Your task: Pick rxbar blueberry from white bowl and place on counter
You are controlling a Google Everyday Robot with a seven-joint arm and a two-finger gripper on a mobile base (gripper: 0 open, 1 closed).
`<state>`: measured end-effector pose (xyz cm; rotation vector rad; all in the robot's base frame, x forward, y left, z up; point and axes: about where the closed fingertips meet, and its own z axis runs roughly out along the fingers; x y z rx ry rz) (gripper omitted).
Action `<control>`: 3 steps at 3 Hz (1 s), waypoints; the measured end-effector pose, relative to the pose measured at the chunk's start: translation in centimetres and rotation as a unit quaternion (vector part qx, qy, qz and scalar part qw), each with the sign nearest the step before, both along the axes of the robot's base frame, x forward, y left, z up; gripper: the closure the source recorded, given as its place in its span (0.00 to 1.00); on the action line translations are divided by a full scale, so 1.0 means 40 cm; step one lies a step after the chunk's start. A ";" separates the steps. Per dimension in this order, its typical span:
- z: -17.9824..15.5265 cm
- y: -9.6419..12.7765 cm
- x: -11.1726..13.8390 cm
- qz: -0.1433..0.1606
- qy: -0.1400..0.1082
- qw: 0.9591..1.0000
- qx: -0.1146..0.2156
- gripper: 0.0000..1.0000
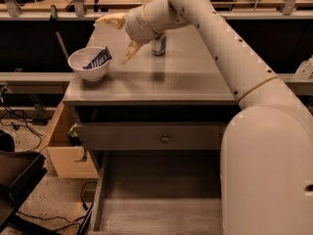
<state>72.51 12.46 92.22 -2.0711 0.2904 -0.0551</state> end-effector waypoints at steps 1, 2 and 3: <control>-0.002 -0.006 -0.007 0.003 0.003 1.000 -0.004 0.47; -0.003 -0.008 -0.011 0.007 0.005 1.000 -0.006 0.69; -0.005 -0.009 -0.016 0.010 0.009 1.000 -0.008 0.68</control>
Offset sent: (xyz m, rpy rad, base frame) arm -0.0048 -0.0117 0.0039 -0.0183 0.0091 0.0108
